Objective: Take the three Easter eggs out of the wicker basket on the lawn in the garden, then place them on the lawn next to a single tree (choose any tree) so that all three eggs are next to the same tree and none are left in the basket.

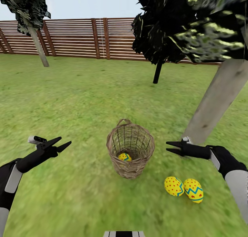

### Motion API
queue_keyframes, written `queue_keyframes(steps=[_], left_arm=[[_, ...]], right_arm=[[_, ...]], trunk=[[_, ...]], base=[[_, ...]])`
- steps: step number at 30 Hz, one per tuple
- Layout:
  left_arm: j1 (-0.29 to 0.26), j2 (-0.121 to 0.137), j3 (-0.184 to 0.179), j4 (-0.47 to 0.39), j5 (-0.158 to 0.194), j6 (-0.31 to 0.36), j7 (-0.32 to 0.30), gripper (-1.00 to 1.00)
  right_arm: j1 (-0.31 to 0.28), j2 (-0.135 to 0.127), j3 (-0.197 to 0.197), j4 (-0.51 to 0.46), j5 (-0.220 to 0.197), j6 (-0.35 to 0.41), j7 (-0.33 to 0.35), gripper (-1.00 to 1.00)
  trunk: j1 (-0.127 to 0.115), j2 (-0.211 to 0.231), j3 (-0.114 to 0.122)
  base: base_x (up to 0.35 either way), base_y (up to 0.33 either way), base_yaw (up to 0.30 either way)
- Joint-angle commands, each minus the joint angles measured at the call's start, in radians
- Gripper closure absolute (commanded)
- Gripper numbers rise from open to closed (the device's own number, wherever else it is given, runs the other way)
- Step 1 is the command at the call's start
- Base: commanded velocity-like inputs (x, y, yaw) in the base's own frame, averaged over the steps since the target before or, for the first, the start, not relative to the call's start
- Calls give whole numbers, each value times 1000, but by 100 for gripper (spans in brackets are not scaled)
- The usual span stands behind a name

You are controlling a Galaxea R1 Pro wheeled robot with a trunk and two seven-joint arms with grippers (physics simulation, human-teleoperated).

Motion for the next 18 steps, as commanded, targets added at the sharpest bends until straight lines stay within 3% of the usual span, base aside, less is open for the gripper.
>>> queue_keyframes(steps=[1, 5, 6, 8, 9, 13, 16, 18], left_arm=[[0, 1, 0, 0, 2, 10, -3, -100], [0, 0, 0, 0, 2, 10, -5, -100], [0, 1, 1, 0, 2, 10, -6, -100], [0, 1, 10, 0, 3, 10, -7, -100], [0, 1, 31, 0, 3, 10, -7, -100], [0, 0, 41, 0, 3, 10, -7, -100], [0, 0, 45, 0, 3, 10, -6, -100], [0, 0, 46, 0, 2, 10, -6, -100]], right_arm=[[0, 6, 6, -6, 4, 15, -4, -100], [0, 28, 28, -28, 27, 38, -26, -100], [0, 99, 374, -460, 181, 100, -578, -100], [0, 103, 379, -503, 181, 128, -629, -100], [0, 121, 382, -546, 181, 145, -692, -100], [0, 142, 382, -560, 191, 150, -727, -100], [0, 156, 384, -564, 229, 152, -750, -100], [0, 182, 383, -568, 269, 153, -782, -100]], trunk=[[0, 0, -1], [0, 0, -1], [0, 0, -1], [0, 0, -1], [0, 0, -1], [0, 0, -1], [0, 0, -1], [0, 0, -1]], base=[[321, 77, 0], [321, 67, 0], [207, 21, 0], [109, 11, 0], [22, 2, 0], [8, 1, 0], [1, 0, 0], [0, 0, 0]])
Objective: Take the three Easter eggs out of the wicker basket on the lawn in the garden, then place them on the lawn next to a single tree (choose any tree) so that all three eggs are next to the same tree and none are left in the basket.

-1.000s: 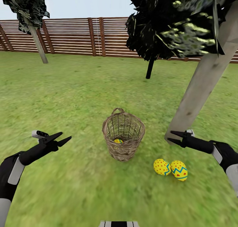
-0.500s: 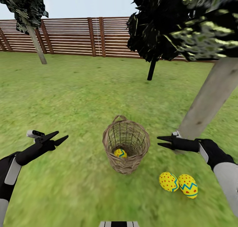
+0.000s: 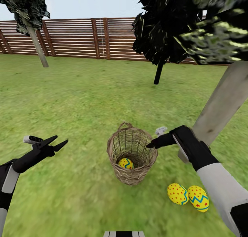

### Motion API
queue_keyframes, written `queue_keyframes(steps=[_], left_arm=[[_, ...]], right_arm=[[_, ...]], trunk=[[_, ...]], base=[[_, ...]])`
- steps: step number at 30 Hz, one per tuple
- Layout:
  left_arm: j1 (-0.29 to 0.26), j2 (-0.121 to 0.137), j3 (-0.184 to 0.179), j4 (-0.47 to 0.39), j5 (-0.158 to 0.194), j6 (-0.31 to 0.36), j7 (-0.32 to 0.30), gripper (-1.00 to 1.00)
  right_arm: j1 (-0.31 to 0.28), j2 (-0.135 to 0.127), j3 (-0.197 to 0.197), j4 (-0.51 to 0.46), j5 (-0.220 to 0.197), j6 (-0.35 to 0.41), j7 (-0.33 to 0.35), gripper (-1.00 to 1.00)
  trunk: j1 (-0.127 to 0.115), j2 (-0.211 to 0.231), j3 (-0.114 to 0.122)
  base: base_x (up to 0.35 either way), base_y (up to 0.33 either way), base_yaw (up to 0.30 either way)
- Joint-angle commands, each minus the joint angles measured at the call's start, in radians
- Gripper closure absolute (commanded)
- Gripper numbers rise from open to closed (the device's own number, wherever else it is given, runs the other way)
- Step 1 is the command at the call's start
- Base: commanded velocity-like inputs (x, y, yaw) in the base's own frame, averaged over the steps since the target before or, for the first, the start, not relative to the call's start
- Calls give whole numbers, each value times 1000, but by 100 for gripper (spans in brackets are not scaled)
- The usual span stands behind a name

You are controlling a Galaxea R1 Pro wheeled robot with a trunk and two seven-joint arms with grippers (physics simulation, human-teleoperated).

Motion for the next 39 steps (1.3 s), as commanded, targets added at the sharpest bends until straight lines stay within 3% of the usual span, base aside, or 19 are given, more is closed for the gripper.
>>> queue_keyframes(steps=[1, 7, 10, 11, 14, 20, 26, 28, 31, 32, 34, 36, 39], left_arm=[[0, 0, 0, 0, 1, 11, -2, -100], [0, 0, 1, 0, 2, 11, -2, -100], [0, 0, 1, 0, 2, 11, -2, -100], [0, 0, 1, 0, 2, 11, -2, -100], [0, 2, 2, 0, 4, 11, -5, -100], [0, 3, 37, 0, 6, 13, -6, -100], [1, 17, 46, 0, 8, 12, -7, -100], [1, 19, 46, 0, 8, 12, -7, -100], [1, 20, 45, 0, 8, 12, -7, -100], [1, 20, 45, 0, 8, 12, -7, -100], [1, 20, 46, 0, 8, 12, -7, -100], [1, 20, 45, 0, 8, 12, -7, -100], [1, 20, 46, 0, 7, 12, -7, -100]], right_arm=[[-1, 11, 2, -2, 26, 1, -5, -100], [0, 56, 2, -18, 55, 3, -57, -100], [0, 91, 2, -19, 82, 3, -120, -100], [-1, 118, 1, -16, 100, 4, -150, -100], [-1, 154, 2, -8, 130, 4, -175, -100], [-1, 175, 2, 82, 147, 6, -185, -100], [-1, 191, 6, 204, 151, 6, -185, -100], [-1, 191, 32, 227, 153, 6, -184, -100], [-1, 187, 191, 237, 151, 2, -179, -100], [-1, 187, 218, 237, 151, 2, -179, -100], [-1, 188, 341, 234, 151, -2, -176, -100], [-1, 190, 374, 233, 152, -5, -175, -100], [-1, 191, 392, 233, 153, -15, -175, -100]], trunk=[[0, 0, -1], [0, 0, -1], [0, 0, -1], [0, 0, -1], [0, 0, -1], [0, 0, -1], [0, 0, -1], [0, 0, -1], [0, 0, -1], [0, 0, -1], [0, 0, -1], [0, 0, -1], [0, 0, -1]], base=[[0, 0, 0], [25, 0, 0], [234, 0, 0], [290, 0, 0], [311, 0, 0], [324, 0, 0], [137, 0, 0], [13, 0, 0], [4, 0, 0], [2, 0, 0], [1, 0, 0], [0, 0, 0], [0, 0, 0]])
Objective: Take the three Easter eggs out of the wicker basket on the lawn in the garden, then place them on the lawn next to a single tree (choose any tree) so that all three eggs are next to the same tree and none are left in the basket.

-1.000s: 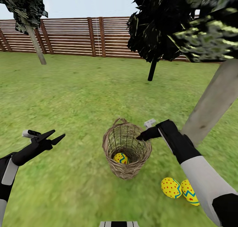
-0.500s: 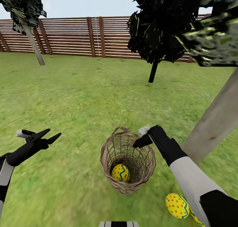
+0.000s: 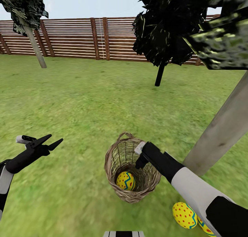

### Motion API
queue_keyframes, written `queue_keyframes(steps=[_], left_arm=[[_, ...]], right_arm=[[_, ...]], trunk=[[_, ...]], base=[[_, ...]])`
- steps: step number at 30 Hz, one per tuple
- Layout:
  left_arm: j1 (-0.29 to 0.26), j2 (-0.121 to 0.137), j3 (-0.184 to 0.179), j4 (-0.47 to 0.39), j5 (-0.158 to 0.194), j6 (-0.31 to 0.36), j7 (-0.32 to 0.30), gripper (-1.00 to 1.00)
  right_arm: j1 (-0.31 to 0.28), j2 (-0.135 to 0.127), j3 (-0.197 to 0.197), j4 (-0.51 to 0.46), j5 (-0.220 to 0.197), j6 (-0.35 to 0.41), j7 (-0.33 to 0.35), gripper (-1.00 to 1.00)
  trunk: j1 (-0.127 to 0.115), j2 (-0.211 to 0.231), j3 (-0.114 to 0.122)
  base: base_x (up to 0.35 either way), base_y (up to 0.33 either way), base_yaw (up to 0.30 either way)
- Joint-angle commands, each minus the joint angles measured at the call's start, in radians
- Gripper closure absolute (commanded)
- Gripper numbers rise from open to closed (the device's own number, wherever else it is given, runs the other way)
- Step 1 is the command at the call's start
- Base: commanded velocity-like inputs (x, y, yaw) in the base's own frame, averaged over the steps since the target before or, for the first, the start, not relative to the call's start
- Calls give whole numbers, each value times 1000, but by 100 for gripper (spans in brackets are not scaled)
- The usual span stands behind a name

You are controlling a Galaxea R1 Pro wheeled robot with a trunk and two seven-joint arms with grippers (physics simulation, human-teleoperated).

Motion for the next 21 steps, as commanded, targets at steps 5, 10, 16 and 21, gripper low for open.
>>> queue_keyframes(steps=[5, 10, 16, 21], left_arm=[[0, 0, 0, 0, 1, 10, -2, -100], [0, 0, 0, -4, 2, 10, -2, -100], [0, 0, 0, -19, 1, 10, -2, -100], [0, -1, 0, -20, 1, 11, -2, -100]], right_arm=[[-1, 1, 8, -7, 14, -9, 9, -100], [-4, 1, 56, -34, 13, -36, 12, -100], [-11, -2, 77, -34, 13, -59, 100, -100], [-12, -5, 78, -23, 15, -127, 164, -100]], trunk=[[0, 0, -1], [2, -2, -20], [5, -3, -43], [7, -4, -63]], base=[[0, 0, 0], [0, 0, 0], [0, 0, 0], [0, 0, 0]])
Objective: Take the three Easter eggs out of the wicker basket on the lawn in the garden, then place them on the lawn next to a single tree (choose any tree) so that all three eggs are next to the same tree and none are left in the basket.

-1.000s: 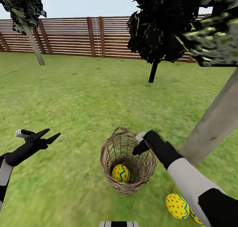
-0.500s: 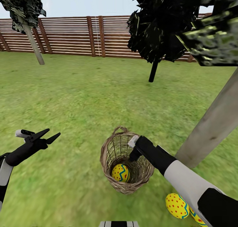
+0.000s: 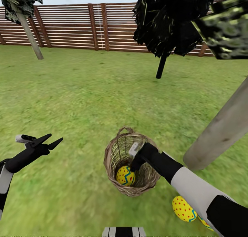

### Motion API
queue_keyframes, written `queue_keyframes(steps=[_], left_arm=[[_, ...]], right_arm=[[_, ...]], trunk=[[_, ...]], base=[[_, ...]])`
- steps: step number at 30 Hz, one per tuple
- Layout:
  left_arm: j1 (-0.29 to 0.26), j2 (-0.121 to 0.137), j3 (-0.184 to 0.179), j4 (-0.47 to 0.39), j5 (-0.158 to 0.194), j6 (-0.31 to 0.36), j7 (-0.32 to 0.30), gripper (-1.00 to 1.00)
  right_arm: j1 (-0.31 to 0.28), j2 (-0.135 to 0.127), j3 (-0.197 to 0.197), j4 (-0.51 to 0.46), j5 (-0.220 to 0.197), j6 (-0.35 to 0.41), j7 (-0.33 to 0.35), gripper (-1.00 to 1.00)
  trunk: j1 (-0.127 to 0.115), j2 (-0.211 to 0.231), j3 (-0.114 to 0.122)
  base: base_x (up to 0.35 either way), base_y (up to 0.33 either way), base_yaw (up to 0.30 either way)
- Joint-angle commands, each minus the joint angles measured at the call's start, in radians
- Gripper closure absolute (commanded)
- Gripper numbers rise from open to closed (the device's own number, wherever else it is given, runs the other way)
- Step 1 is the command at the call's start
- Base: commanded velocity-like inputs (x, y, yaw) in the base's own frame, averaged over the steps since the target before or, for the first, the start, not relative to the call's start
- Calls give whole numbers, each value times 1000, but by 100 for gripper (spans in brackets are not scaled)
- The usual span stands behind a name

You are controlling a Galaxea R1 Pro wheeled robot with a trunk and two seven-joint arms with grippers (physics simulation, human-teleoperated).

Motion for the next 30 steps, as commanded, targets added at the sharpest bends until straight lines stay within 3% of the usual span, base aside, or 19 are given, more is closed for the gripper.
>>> queue_keyframes(steps=[1, 16, 24, 30], left_arm=[[0, 0, 0, 0, 1, 10, -2, -100], [0, 0, 0, 0, 1, 11, -2, -100], [0, 1, 0, 1, 3, 11, -4, -100], [1, 3, 2, 0, 3, 12, -44, -100]], right_arm=[[-1, -1, 2, -1, 11, -5, 15, -100], [-2, -3, -5, -13, 10, -67, 26, -100], [-7, -2, -6, -14, 10, -70, 27, -100], [-7, 1, -5, -12, 11, -67, 28, -100]], trunk=[[0, -1, -5], [7, -4, -63], [7, -4, -63], [7, -4, -63]], base=[[0, 0, 0], [0, 0, 0], [12, 0, 0], [257, 0, 0]])
